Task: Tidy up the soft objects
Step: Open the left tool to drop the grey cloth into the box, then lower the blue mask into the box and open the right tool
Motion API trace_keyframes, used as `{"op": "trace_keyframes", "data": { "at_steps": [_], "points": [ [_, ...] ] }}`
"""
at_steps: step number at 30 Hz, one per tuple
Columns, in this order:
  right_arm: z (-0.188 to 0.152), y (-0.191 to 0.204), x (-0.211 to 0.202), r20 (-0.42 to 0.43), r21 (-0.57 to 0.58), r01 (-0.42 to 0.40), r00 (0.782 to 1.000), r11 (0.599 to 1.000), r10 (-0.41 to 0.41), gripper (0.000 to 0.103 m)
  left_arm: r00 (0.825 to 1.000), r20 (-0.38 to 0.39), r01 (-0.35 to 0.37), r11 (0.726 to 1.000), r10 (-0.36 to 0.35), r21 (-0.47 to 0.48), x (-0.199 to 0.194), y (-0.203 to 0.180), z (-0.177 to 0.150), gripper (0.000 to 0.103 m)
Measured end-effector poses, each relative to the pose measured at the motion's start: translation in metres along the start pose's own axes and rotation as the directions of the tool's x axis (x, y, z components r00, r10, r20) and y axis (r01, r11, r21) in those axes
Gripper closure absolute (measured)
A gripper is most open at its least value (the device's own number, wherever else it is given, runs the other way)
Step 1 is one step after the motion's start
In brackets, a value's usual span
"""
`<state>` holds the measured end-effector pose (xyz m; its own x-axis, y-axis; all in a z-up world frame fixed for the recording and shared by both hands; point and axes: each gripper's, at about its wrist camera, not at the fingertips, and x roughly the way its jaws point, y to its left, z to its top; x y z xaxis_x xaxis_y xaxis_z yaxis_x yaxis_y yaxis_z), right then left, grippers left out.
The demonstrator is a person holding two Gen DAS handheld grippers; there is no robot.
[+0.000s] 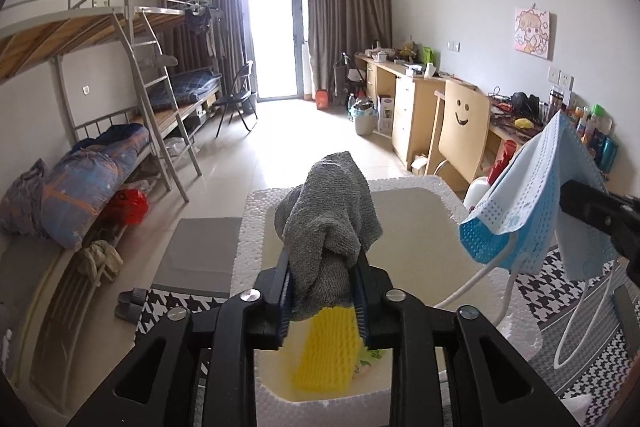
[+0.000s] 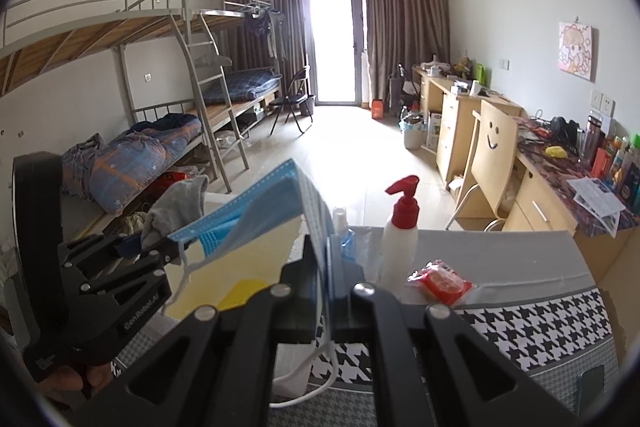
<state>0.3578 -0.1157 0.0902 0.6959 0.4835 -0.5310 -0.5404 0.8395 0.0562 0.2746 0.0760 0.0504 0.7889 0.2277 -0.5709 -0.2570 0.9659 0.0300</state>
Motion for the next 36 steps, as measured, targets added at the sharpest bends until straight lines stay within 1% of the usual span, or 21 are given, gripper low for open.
{"op": "trace_keyframes", "data": {
  "at_steps": [1,3,4,5,6,8,9,14,22,28,36],
  "points": [
    [0.001,-0.001,0.0,0.0,-0.001,0.001,1.0,1.0,-0.001,0.097,1.0,0.001,-0.004,1.0,0.004,0.003,0.0,0.0,0.0,0.064],
    [0.003,-0.001,0.001,0.003,0.0,0.002,1.0,1.0,-0.002,0.097,1.0,0.004,-0.02,1.0,0.02,0.003,0.0,0.0,0.0,0.04],
    [0.004,-0.001,0.001,0.004,0.0,0.003,1.0,1.0,-0.003,0.097,0.999,0.012,-0.033,0.999,0.033,-0.001,-0.002,0.002,0.0,0.035],
    [0.004,-0.001,0.001,0.005,0.001,0.004,1.0,1.0,-0.004,0.097,0.999,0.017,-0.047,0.999,0.048,-0.006,-0.003,0.003,-0.001,0.028],
    [0.004,-0.002,0.001,0.005,0.002,0.006,1.0,1.0,-0.006,0.097,0.998,0.024,-0.065,0.998,0.065,-0.012,-0.006,0.005,-0.001,0.022],
    [0.004,-0.002,0.003,0.003,0.004,0.008,1.0,1.0,-0.008,0.097,0.995,0.047,-0.082,0.997,0.083,-0.008,-0.01,0.006,-0.003,0.014],
    [0.004,-0.002,0.003,0.002,0.004,0.007,1.0,1.0,-0.007,0.097,0.995,0.056,-0.088,0.996,0.087,-0.001,-0.012,0.006,-0.003,0.012],
    [0.002,0.002,0.007,-0.005,0.003,0.001,1.0,1.0,-0.001,0.097,0.995,0.061,-0.079,0.997,0.08,-0.011,-0.019,0.011,-0.005,0.012],
    [0.007,0.011,0.008,-0.003,-0.007,-0.018,1.0,1.0,0.018,0.097,0.991,0.091,-0.091,0.995,0.095,-0.044,-0.033,0.028,-0.004,0.011],
    [0.007,0.023,0.015,-0.024,-0.027,-0.049,0.999,0.998,0.048,0.097,0.985,0.112,-0.125,0.99,0.132,-0.071,-0.047,0.042,-0.01,0.01],
    [0.009,0.041,0.025,-0.049,-0.056,-0.094,0.995,0.994,0.091,0.097,0.98,0.106,-0.156,0.983,0.166,-0.097,-0.055,0.058,-0.016,0.01]
  ]
}}
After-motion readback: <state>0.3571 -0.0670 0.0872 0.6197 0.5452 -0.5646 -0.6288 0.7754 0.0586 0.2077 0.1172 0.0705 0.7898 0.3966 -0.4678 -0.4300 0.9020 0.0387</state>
